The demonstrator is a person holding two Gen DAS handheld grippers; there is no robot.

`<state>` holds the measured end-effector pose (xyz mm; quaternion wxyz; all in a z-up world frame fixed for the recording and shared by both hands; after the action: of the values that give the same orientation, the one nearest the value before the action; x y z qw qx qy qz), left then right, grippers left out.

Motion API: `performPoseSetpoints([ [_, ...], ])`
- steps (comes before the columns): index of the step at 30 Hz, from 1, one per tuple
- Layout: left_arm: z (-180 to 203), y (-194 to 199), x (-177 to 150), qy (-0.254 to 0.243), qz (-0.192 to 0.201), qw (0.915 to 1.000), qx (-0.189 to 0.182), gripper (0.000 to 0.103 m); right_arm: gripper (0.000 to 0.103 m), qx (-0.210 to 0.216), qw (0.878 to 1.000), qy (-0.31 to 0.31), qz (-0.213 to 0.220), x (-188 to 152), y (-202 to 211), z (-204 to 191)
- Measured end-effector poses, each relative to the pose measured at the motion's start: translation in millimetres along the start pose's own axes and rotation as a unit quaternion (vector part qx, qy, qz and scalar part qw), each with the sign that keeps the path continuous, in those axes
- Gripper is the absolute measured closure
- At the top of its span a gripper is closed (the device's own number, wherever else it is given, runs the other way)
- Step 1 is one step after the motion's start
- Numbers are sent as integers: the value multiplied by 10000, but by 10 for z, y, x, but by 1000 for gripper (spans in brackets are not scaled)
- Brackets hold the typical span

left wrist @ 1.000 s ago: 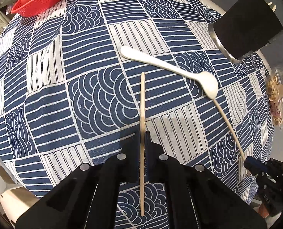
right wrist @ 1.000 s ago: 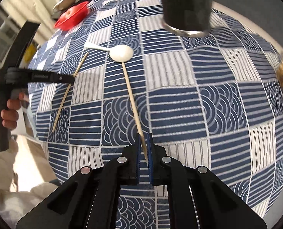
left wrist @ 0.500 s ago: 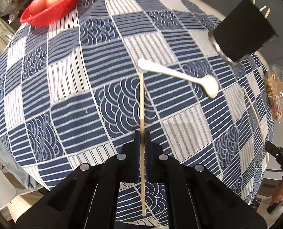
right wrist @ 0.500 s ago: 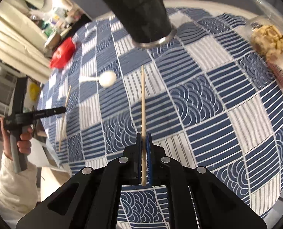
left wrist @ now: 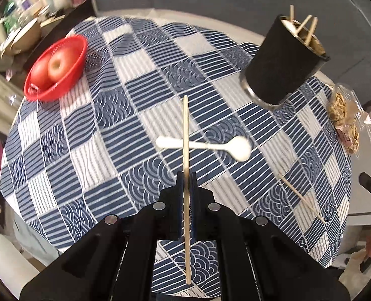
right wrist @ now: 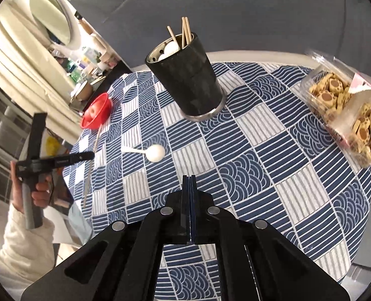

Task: Organize utensils
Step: 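Lift both chopsticks up over the black cup with both tools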

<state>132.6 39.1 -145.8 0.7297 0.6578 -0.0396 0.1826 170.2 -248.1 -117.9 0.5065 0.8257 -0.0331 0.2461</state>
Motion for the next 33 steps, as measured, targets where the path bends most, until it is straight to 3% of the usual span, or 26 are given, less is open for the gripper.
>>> performPoseSetpoints([
  [6, 139, 47, 197, -243, 112, 9996, 20, 98, 95, -307, 9977, 487, -349, -181, -247, 10],
  [9, 162, 68, 241, -293, 141, 9995, 49, 98, 71, -431, 9941, 756, -642, -338, -444, -10],
  [10, 167, 77, 259, -290, 149, 9995, 43, 98, 70, -476, 9929, 826, -710, -384, -499, -13],
  [21, 288, 320, 465, -368, 423, 9984, 6, 98, 70, -1020, 9693, 1721, -1428, -829, -1138, -90],
  [25, 308, 401, 548, -391, 507, 9979, -1, 98, 71, -1325, 9608, 1975, -1424, -877, -1221, -99],
  [26, 321, 422, 571, -420, 539, 9977, 6, 98, 73, -1423, 9583, 2045, -1399, -879, -1229, -107],
  [28, 315, 441, 623, -489, 621, 9967, 207, 98, 98, -1384, 9573, 2085, -1450, -904, -1241, -137],
  [31, 326, 434, 681, -510, 677, 9961, 245, 98, 98, -1406, 9582, 2029, -1442, -907, -1238, -135],
  [33, 347, 428, 703, -536, 671, 9960, 227, 98, 98, -1161, 9678, 1636, -1518, -892, -1223, -92],
])
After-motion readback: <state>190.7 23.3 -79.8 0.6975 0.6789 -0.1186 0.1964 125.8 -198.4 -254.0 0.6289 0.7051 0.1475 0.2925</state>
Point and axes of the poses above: each gripper's, at about its wrist camera, not at the fingertips, and y roughly against the way its jaws point, z to its right, x to its top, the point moved 10 cm from there along -y, roughly the way its jaws point, and after that the axes turned 4 degrees about -x, right-handed, at the moved point
